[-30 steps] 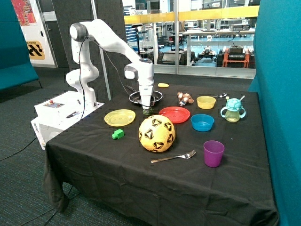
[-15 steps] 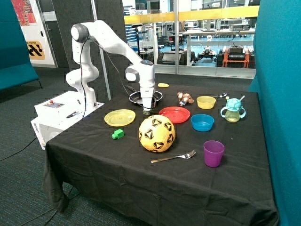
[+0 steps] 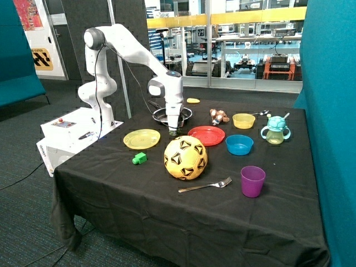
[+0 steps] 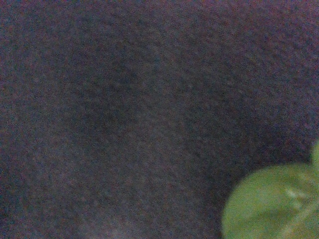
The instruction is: Cook the capsicum and place it on a plate
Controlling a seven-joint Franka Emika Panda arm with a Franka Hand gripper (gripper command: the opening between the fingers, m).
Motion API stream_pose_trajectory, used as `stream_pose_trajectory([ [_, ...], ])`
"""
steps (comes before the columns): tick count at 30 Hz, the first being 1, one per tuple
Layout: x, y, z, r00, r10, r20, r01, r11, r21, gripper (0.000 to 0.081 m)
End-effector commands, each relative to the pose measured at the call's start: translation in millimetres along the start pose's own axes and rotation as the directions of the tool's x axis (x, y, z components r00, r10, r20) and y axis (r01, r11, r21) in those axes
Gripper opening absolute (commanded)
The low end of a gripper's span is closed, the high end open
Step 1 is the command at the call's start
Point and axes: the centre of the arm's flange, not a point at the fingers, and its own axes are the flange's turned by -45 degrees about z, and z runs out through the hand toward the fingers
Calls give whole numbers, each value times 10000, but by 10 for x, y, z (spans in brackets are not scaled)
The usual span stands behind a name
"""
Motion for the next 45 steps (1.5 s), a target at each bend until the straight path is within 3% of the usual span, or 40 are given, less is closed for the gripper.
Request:
stream_pose_trajectory([
  [1,-104,90,-30,9994,360,-10,-360,9993,-19,0],
  [19,-139,9,2,10000,-99,-10,99,9999,-20,0],
  [27,3,-94,-403,9980,-625,-9,625,9980,-20,0],
  [36,70,-283,-665,9926,-1213,-7,1213,9926,-21,0],
  [45,107,-597,-770,9840,-1783,-6,1783,9840,-21,0],
])
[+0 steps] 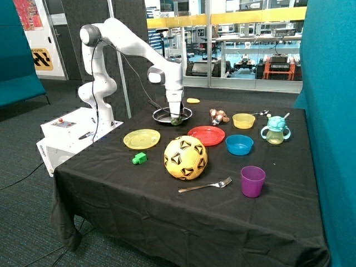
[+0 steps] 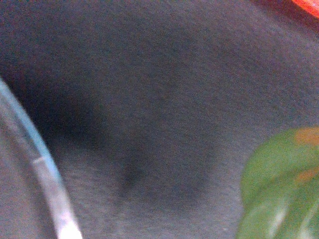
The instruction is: Cook the capsicum and place it on a plate
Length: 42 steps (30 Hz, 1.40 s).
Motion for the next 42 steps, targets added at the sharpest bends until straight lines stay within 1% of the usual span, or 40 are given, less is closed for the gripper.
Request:
stream_pose_trajectory([
  [1,106,-319,-193,9971,-760,36,760,9971,12,0],
  [9,148,-678,-222,9873,-1591,35,1591,9873,15,0],
  [14,136,-872,-219,9823,-1871,34,1871,9823,16,0],
  [16,125,-926,-213,9824,-1867,34,1867,9824,16,0],
  [18,107,-994,-193,9881,-1541,35,1541,9881,15,0],
  [21,98,-1032,-177,9896,-1440,35,1440,9896,15,0],
  [27,140,-1107,-136,9962,-873,36,873,9962,13,0],
  [31,165,-1144,-134,9970,-779,36,779,9970,12,0],
  [35,175,-1207,-121,9988,-479,36,479,9989,11,0],
  [38,164,-1231,-93,10000,-20,37,20,10000,10,0],
  [39,153,-1235,-76,9994,350,37,-350,9994,8,0],
  [40,141,-1237,-58,9985,540,37,-540,9985,7,0],
  [42,122,-1241,-32,9974,721,37,-721,9974,7,0],
])
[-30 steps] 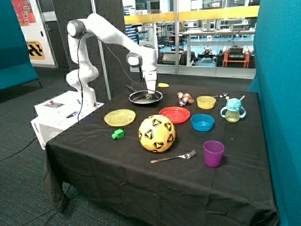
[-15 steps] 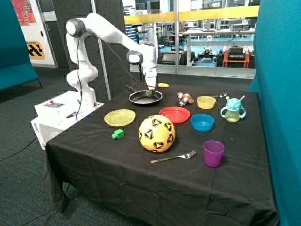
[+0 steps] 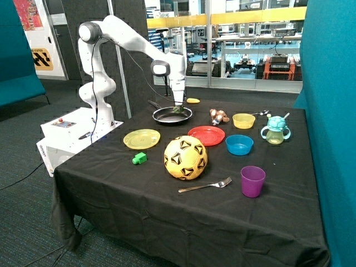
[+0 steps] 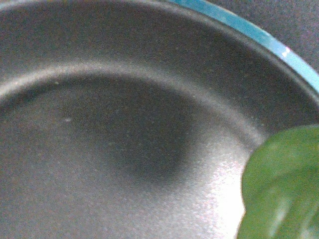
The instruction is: Cook the capsicum and place it on a plate
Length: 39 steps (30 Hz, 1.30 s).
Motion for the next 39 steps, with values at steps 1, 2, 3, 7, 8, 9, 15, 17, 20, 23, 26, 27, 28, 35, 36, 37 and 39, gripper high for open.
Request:
stream_pose_trajectory([
  [1,-30,-101,93,9926,1214,-27,-1214,9926,-1,0],
  [2,-48,-107,104,9909,1349,-27,-1349,9909,-1,0],
  [3,-76,-116,114,9860,1667,-27,-1667,9860,0,0],
  [7,-150,-162,130,9786,2056,-27,-2056,9786,1,0],
  [8,-164,-176,132,9730,2306,-27,-2306,9730,2,0],
  [9,-181,-199,134,9705,2412,-27,-2412,9705,2,0],
  [15,-322,-461,123,9601,2796,-27,-2796,9601,3,0],
  [17,-395,-574,162,9569,2905,-27,-2905,9569,3,0],
  [20,-461,-638,189,9504,3109,-27,-3109,9504,4,0],
  [23,-569,-664,277,9371,3491,-27,-3491,9371,5,0],
  [26,-631,-663,346,9293,3692,-27,-3692,9293,6,0],
  [27,-646,-660,367,9276,3735,-26,-3735,9276,6,17],
  [28,-660,-655,390,9259,3778,-26,-3778,9259,6,105],
  [35,-643,-561,524,9188,3948,-26,-3948,9188,6,509],
  [36,-633,-547,535,9182,3961,-26,-3961,9182,6,534],
  [37,-608,-523,551,9168,3993,-26,-3993,9168,6,571],
  [39,-580,-499,569,9169,3990,-26,-3990,9169,6,609],
])
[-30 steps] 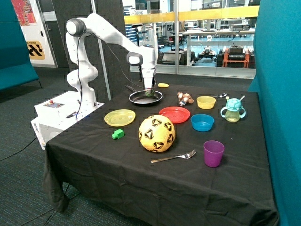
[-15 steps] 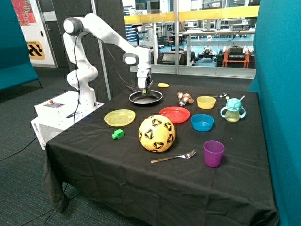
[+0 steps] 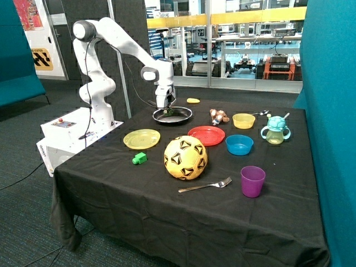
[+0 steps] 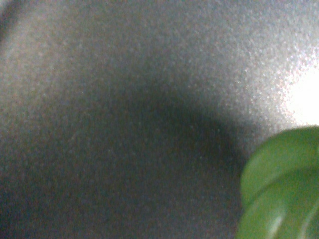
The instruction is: Cook the capsicum and place it on a plate
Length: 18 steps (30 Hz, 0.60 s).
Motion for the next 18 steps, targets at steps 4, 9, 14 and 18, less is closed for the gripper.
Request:
stream_pose_trajectory([
  [4,113,76,189,9994,349,37,-349,9994,1,652],
  [9,206,101,215,9996,282,37,-282,9996,1,674],
  [14,212,120,236,9996,279,37,-279,9996,1,696],
  [18,186,127,230,9997,261,37,-261,9997,1,712],
])
